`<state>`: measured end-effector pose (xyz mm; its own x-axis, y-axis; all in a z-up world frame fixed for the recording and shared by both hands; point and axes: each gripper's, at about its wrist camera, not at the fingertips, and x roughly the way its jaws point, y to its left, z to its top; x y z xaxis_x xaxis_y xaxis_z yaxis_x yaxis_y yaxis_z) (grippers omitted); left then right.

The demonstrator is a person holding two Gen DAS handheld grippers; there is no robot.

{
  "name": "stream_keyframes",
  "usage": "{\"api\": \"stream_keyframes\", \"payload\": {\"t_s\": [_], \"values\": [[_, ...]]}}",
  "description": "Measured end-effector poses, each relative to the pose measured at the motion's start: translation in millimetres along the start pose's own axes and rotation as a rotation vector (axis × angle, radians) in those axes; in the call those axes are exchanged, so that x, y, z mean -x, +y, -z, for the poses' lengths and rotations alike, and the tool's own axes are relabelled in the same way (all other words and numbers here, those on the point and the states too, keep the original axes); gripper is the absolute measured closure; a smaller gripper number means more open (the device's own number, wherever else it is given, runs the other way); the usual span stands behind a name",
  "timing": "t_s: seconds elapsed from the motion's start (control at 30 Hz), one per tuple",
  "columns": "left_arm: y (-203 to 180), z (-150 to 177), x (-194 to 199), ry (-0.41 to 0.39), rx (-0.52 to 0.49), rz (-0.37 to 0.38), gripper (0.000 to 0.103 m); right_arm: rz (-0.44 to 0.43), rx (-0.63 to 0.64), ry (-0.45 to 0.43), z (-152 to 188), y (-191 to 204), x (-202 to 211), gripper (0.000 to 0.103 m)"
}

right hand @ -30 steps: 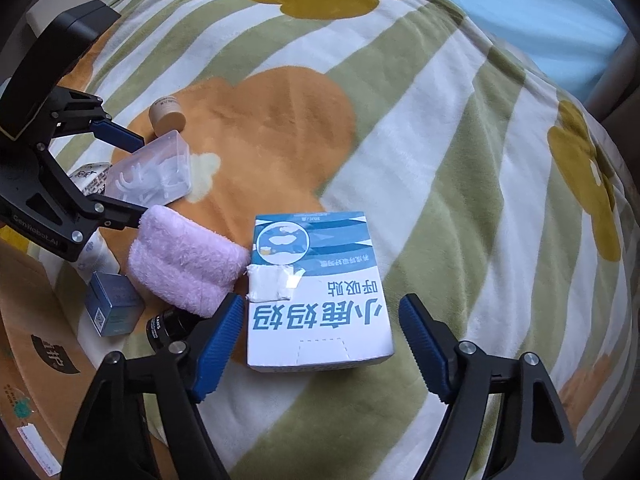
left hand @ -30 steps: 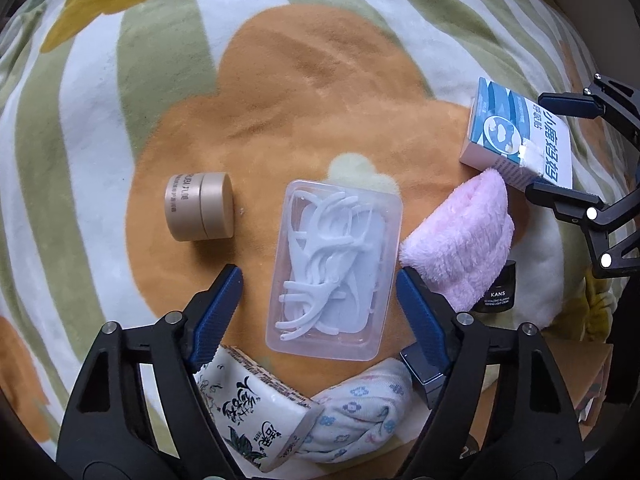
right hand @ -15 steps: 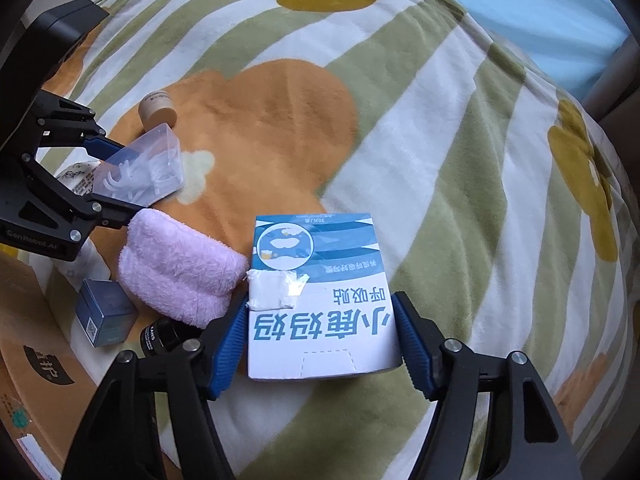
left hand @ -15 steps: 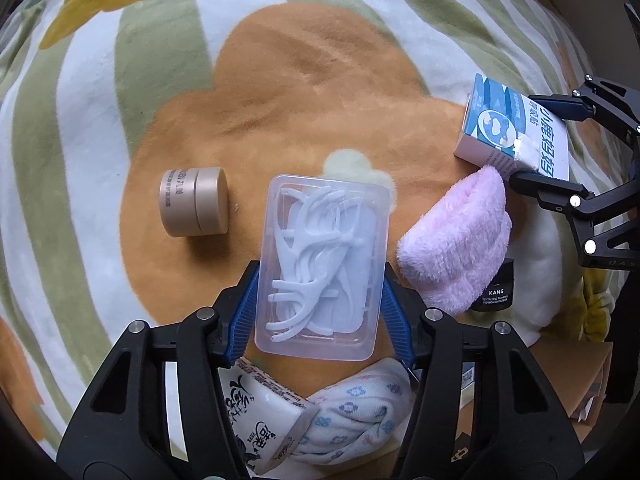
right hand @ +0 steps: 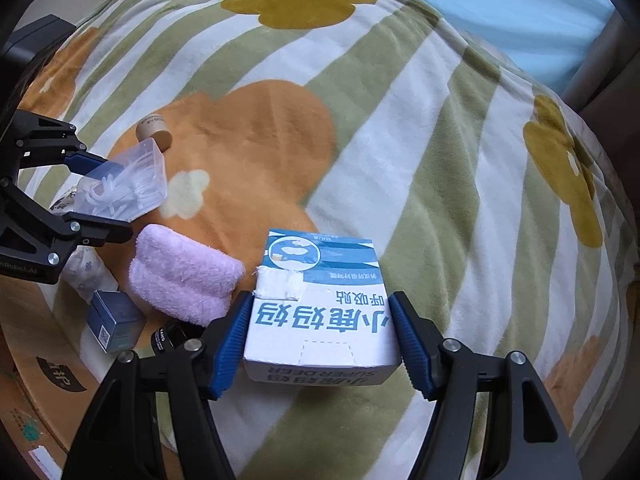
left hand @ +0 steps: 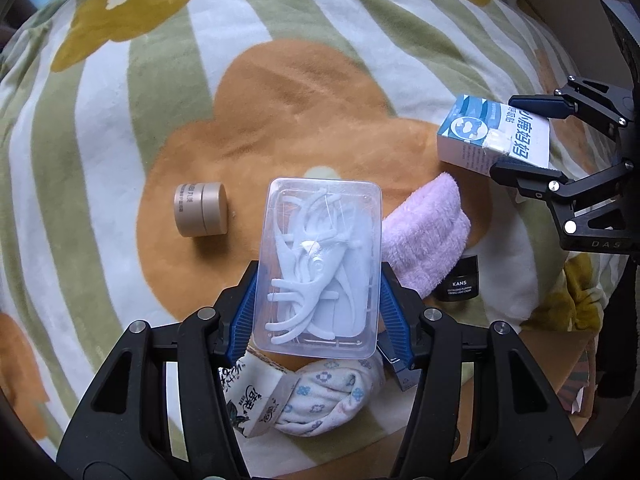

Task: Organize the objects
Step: 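Grasp the clear floss-pick box with left tool while right tool grasps the white-blue box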

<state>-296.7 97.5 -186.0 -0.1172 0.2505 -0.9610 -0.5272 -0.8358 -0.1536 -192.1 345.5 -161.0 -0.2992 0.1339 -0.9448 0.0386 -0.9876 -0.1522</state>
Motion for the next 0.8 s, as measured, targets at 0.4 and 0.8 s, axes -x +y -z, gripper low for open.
{"api": "stream_keyframes", "payload": {"t_s": [0.4, 0.8], "values": [[-11.5, 35.9, 72.4, -0.067, -0.003, 0.002, 0.051, 0.010, 0.000, -0.076, 3.6, 10.6, 65.0, 0.039], [-41.5, 117.1, 155.6, -0.137, -0.015, -0.026, 0.051, -0.097, -0.014, -0.214, 44.5, 69.3, 171.2, 0.039]]}}
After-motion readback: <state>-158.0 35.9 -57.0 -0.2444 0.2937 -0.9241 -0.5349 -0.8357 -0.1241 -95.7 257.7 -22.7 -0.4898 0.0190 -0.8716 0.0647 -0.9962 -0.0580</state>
